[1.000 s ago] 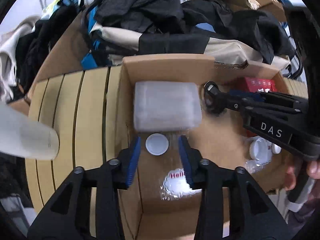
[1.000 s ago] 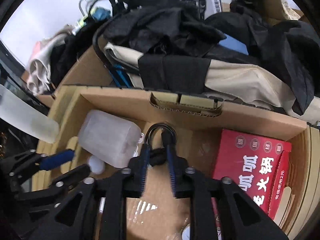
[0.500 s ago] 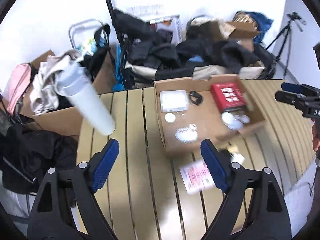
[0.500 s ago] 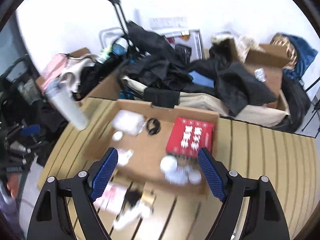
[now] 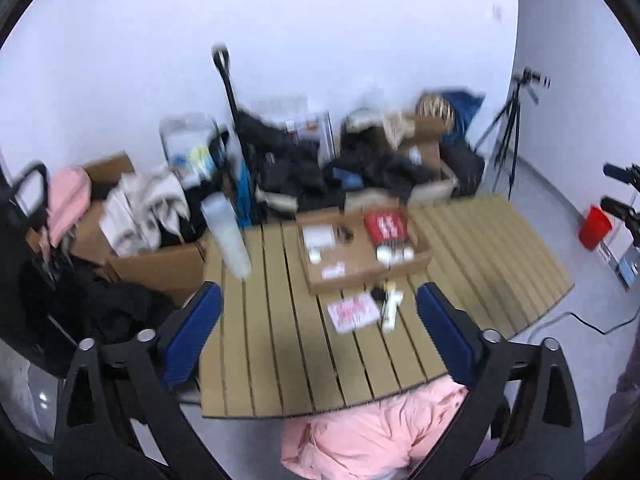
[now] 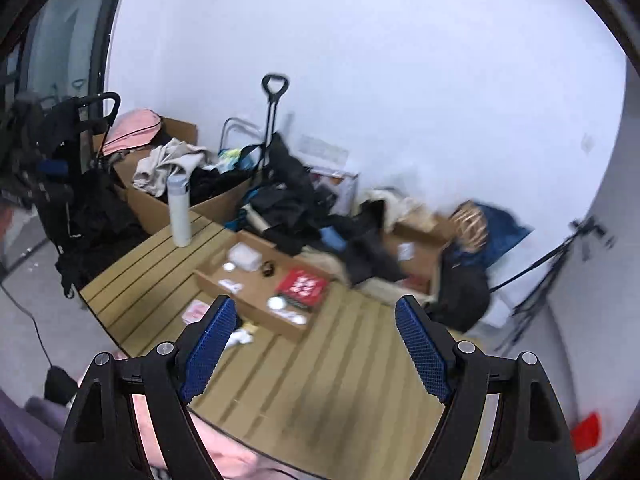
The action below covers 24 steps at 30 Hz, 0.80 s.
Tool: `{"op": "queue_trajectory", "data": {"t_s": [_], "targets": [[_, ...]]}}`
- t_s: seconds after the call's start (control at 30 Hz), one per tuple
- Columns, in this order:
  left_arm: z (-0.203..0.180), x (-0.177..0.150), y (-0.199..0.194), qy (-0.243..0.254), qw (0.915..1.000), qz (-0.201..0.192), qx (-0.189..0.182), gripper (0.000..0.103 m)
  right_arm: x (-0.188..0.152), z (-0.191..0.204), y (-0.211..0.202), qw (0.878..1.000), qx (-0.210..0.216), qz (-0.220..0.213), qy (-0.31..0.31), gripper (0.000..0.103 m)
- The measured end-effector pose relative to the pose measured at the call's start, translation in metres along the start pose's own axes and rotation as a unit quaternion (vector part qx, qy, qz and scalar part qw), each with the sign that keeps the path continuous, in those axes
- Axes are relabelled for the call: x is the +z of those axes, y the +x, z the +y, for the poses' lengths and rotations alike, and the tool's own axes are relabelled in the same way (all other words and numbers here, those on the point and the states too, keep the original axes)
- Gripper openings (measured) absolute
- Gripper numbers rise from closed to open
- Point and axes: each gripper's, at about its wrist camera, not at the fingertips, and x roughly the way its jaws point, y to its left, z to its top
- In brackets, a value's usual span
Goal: Organize objects
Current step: 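Open and lift both tools away from the cardboard tray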
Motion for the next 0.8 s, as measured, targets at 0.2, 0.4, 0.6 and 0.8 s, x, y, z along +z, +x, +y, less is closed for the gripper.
{"op": "queue_trajectory", "data": {"t_s": [0.2,0.4,0.6,0.8], "targets": [[-0.022,-0.024,-0.05,0.018,0.9992,-0.037,0.006,0.103,-0.016,-0.007,-0.039,1.0,-0.011,0.018,-0.009,0.085],[-0.058,-0.096,0.011,0.057,0.9977,0.014,-0.032,0.103,-0.084,0.025,0.025,0.995,0.065,0.075,0.001,0.085],[-0.094,-0.17,0.145,0.062,0.9936,0.086,-0.038,0.103,-0.164,0.06,0.172,0.987,0.062,0.124,0.075,0.085],[-0.14,-0.19,0.264,0.083,0.9932,0.072,-0.038,0.101,-0.198,0.077,0.275,0.98,0.061,0.127,0.142,0.083]]}}
